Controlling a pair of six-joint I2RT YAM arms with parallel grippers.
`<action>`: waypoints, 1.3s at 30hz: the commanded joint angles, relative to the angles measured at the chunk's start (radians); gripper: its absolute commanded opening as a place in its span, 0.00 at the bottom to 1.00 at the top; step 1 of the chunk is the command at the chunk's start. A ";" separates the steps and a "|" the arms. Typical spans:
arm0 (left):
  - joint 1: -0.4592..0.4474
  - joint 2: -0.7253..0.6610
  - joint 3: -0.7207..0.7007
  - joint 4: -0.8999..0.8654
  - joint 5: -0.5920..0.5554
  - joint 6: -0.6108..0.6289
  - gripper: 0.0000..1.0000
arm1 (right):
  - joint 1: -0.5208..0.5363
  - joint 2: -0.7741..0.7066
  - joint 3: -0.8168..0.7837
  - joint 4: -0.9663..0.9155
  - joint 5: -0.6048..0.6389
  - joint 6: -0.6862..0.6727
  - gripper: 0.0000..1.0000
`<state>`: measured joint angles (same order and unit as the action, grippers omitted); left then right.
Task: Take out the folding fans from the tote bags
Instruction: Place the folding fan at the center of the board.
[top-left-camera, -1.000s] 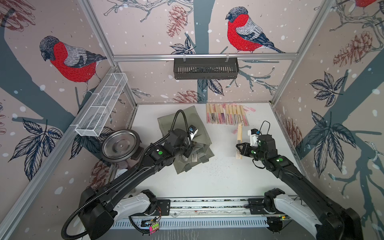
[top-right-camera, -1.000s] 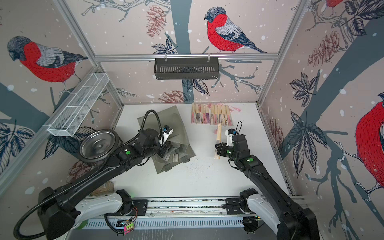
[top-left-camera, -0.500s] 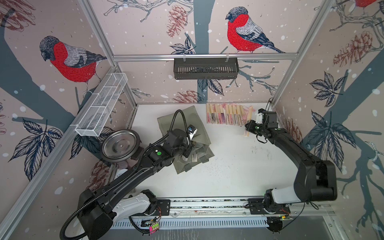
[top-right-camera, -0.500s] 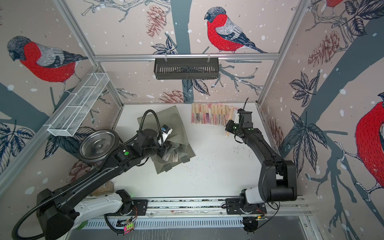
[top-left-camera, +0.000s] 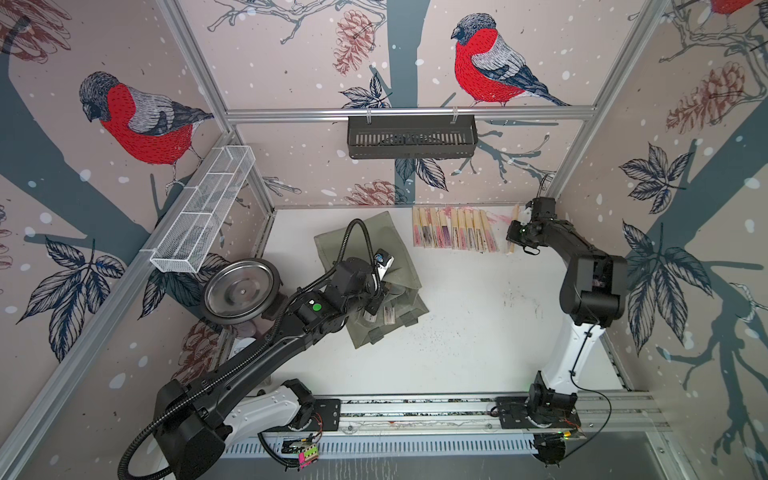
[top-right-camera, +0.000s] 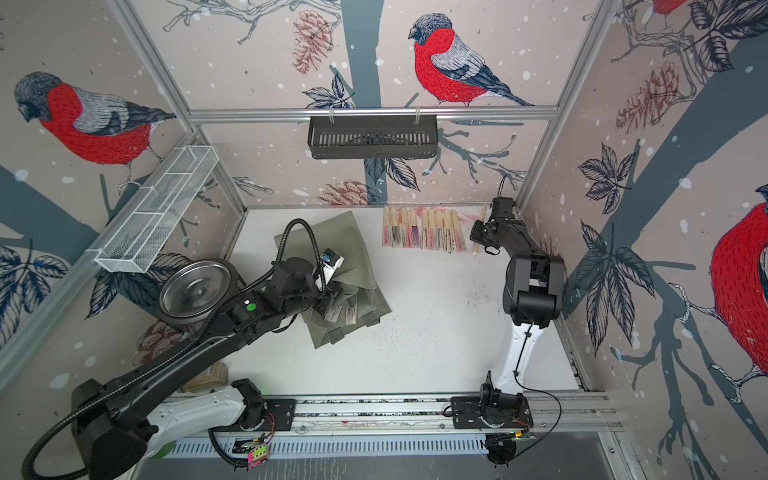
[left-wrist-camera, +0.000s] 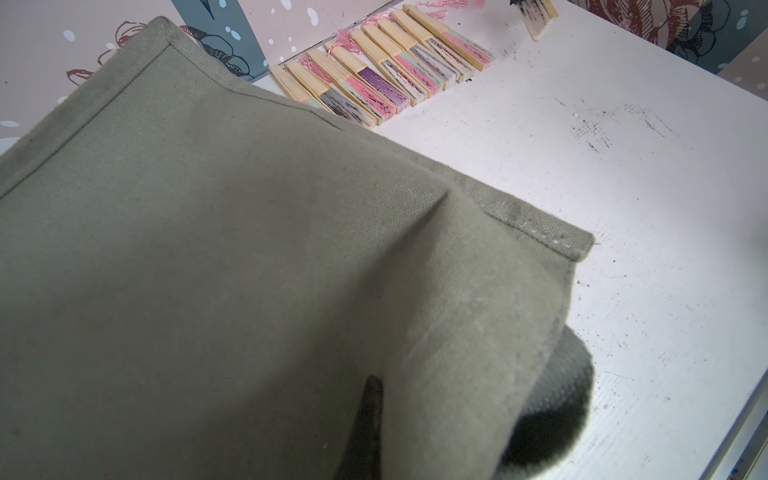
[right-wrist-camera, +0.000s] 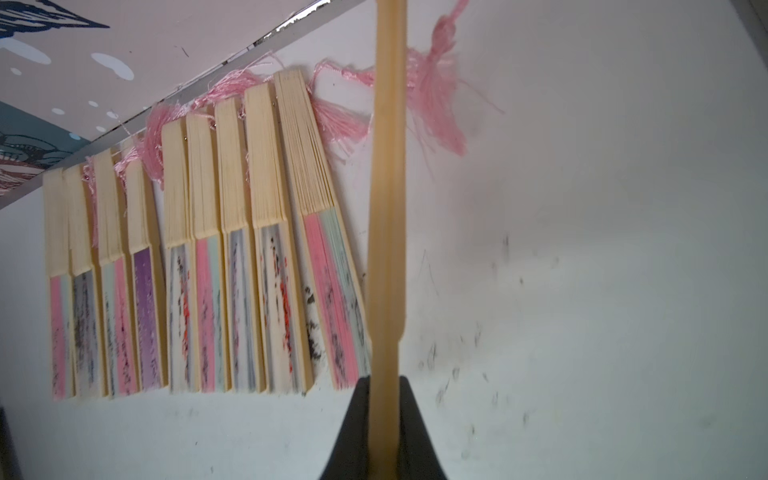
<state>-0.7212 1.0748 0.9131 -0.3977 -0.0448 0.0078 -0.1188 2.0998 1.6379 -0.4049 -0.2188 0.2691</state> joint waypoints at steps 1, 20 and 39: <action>-0.001 0.002 0.011 0.022 0.023 -0.006 0.00 | -0.008 0.109 0.132 -0.118 0.027 -0.073 0.07; -0.002 0.022 0.009 0.026 0.037 -0.008 0.00 | -0.005 0.387 0.492 -0.297 -0.158 -0.218 0.09; -0.006 0.030 0.004 0.026 0.016 -0.008 0.00 | -0.021 0.391 0.549 -0.304 -0.131 -0.170 0.39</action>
<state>-0.7269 1.1080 0.9150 -0.3962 -0.0269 0.0051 -0.1333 2.5023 2.1712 -0.7036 -0.3843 0.0624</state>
